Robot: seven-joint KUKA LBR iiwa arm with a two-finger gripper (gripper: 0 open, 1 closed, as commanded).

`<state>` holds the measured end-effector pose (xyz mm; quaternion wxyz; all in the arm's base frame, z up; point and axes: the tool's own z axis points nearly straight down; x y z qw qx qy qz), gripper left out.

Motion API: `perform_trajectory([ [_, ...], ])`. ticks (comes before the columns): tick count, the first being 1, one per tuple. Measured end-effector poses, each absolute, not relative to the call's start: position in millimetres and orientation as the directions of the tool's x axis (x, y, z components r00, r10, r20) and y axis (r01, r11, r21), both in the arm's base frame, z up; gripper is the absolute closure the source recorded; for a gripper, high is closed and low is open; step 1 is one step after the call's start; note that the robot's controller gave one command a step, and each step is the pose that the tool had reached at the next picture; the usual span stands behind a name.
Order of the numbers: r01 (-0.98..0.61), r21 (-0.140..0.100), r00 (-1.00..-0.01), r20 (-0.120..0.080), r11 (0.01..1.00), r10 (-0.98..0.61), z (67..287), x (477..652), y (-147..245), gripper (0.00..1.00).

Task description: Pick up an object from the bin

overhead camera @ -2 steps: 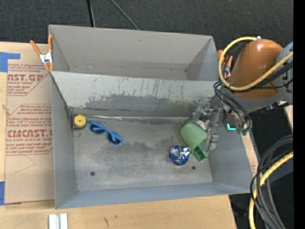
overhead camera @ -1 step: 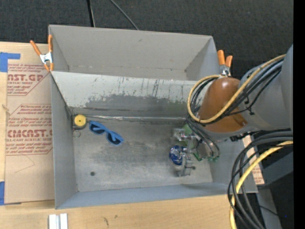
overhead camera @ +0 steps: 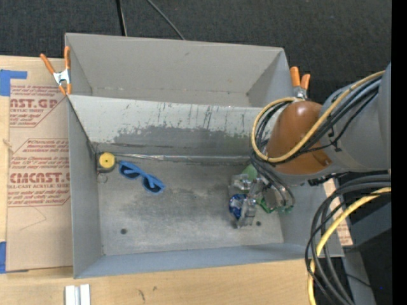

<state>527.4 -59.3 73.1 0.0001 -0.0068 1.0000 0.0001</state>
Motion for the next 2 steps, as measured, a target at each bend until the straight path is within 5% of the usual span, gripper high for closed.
perform_trajectory([
  [1, -0.129, -0.001, -0.992, -0.001, 0.992, -0.129, 93.6, 524.9, -107.2, 1.00],
  [2, -0.210, -0.003, -0.978, -0.008, 0.978, -0.210, 209.9, 499.4, -97.7, 1.00],
])
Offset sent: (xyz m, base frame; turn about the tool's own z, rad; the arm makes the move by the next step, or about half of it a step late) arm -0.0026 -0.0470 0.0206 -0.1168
